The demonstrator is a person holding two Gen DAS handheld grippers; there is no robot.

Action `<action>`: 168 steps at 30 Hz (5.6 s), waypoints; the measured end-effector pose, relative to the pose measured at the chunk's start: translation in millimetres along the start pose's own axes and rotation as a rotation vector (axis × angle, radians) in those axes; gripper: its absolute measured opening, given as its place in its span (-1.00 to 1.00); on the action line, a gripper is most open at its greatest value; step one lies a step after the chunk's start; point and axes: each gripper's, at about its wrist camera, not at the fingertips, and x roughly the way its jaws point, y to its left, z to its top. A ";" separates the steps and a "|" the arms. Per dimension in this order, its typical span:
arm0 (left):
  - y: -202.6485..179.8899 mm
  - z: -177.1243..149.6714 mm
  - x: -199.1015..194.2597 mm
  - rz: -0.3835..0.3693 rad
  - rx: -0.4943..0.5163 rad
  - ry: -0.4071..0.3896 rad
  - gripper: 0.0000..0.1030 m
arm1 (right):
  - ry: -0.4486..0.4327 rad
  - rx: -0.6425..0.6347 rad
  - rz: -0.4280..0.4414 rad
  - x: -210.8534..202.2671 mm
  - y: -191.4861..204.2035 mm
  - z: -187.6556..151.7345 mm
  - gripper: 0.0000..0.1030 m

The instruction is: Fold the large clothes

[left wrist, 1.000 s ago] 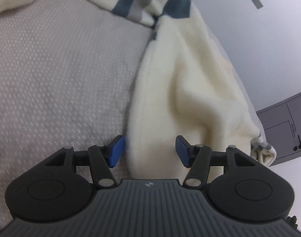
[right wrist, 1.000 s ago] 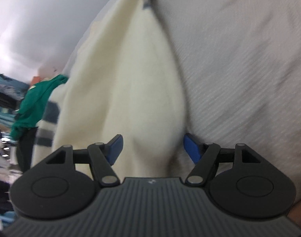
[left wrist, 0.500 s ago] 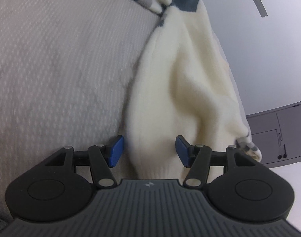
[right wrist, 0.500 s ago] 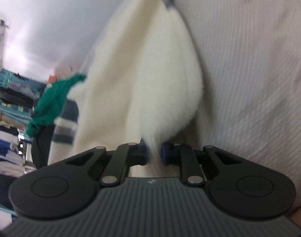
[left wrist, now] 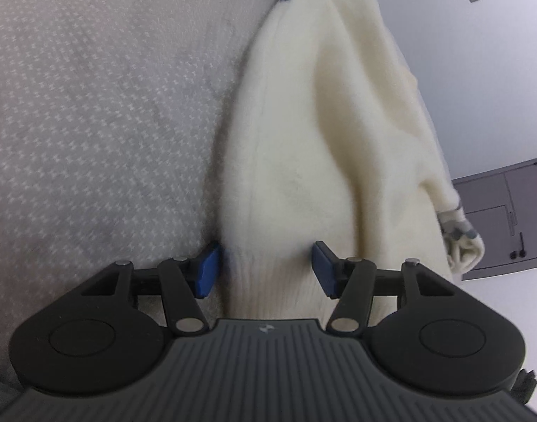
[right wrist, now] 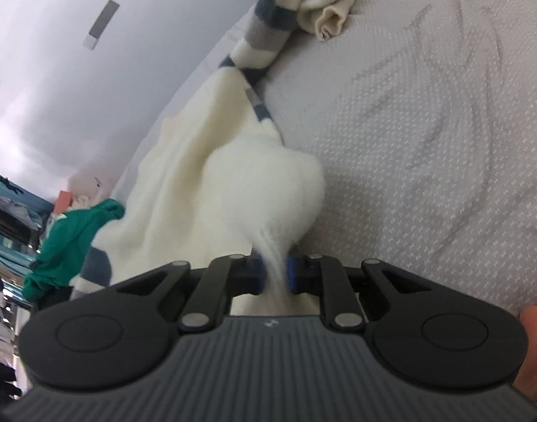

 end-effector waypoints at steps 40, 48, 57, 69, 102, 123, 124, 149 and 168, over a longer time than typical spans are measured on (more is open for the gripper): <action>-50.9 4.0 -151.1 0.232 0.416 -0.118 0.02 | 0.302 -0.543 -0.094 -91.7 60.9 -35.8 0.40; -115.9 -11.7 -159.8 0.120 0.549 -0.252 0.07 | 0.091 -0.670 0.035 -108.7 102.3 -25.4 0.38; -180.6 -23.4 -131.4 0.070 0.680 -0.368 0.07 | -0.109 -0.755 0.138 -96.6 130.6 -18.3 0.38; -164.0 -26.6 -68.2 0.073 0.733 -0.397 0.07 | -0.108 -0.721 0.086 -42.1 87.3 -25.4 0.38; -106.6 7.4 -2.7 0.010 0.430 -0.174 0.16 | -0.198 0.290 0.147 107.8 -53.1 180.2 0.77; -104.9 10.1 21.2 0.016 0.419 -0.149 0.16 | -0.544 -0.076 0.175 5.3 -29.9 290.6 -0.55; -105.1 9.3 20.4 0.018 0.421 -0.150 0.16 | -0.562 -0.097 0.172 -1.3 -26.7 283.5 -0.55; -112.1 0.5 23.6 0.055 0.463 -0.163 0.16 | -0.496 0.357 -0.066 4.0 -184.6 197.1 0.54; -114.2 3.2 32.0 0.095 0.479 -0.179 0.17 | -0.721 0.130 -0.226 -85.2 -181.3 284.4 -0.93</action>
